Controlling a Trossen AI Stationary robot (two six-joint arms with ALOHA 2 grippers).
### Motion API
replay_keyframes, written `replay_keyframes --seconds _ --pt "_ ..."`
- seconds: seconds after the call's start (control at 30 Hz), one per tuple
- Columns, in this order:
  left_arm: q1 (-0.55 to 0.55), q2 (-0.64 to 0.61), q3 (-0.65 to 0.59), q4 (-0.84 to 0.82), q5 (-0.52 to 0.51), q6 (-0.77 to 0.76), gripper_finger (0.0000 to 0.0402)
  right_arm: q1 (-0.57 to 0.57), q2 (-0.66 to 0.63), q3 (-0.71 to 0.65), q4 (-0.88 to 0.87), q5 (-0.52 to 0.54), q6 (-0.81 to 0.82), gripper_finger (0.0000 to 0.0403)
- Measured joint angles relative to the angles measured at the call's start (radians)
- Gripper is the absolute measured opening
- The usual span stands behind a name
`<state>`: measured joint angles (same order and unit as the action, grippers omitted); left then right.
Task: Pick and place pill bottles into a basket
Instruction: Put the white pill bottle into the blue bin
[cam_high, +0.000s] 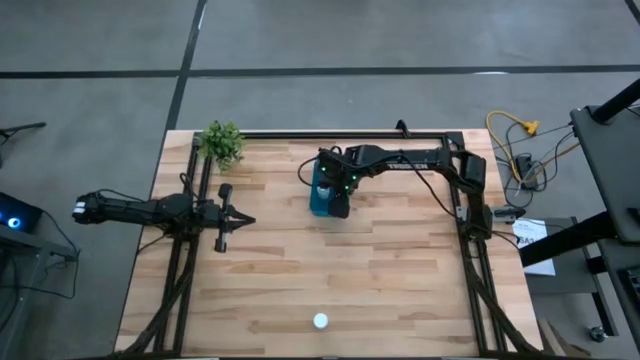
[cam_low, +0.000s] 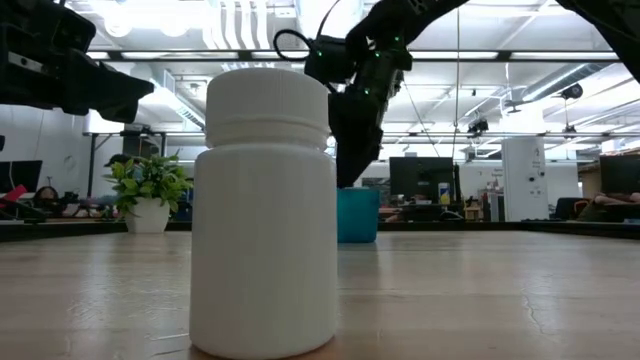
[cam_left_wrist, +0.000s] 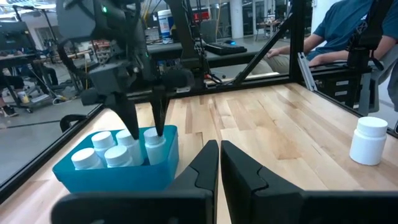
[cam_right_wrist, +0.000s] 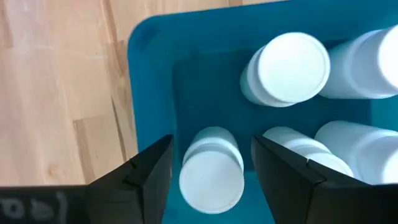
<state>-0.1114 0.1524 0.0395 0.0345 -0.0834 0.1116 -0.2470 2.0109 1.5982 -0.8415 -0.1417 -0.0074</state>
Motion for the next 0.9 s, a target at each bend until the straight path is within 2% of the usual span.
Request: replay_keyframes --seconds 0.27,0.47,0.6,0.73,0.9 --pt "0.000 0.000 0.000 0.000 0.000 0.000 0.0001 0.011 -0.003 0.168 -0.183 0.007 -0.023 0.0192" --pt "0.000 0.001 0.000 -0.002 0.000 0.000 0.0001 0.039 -0.067 0.208 -0.156 0.011 -0.072 0.0114" --pt "0.000 -0.002 0.001 -0.024 0.000 0.000 0.0001 0.048 -0.160 0.117 -0.084 0.011 -0.080 0.0056" --pt "0.000 -0.002 0.001 -0.021 0.001 -0.001 0.0001 0.057 -0.281 -0.045 0.048 0.011 -0.073 0.0016" --pt "0.000 -0.002 0.001 -0.017 0.022 -0.002 0.0001 0.060 -0.460 -0.323 0.269 0.011 -0.068 0.0009"
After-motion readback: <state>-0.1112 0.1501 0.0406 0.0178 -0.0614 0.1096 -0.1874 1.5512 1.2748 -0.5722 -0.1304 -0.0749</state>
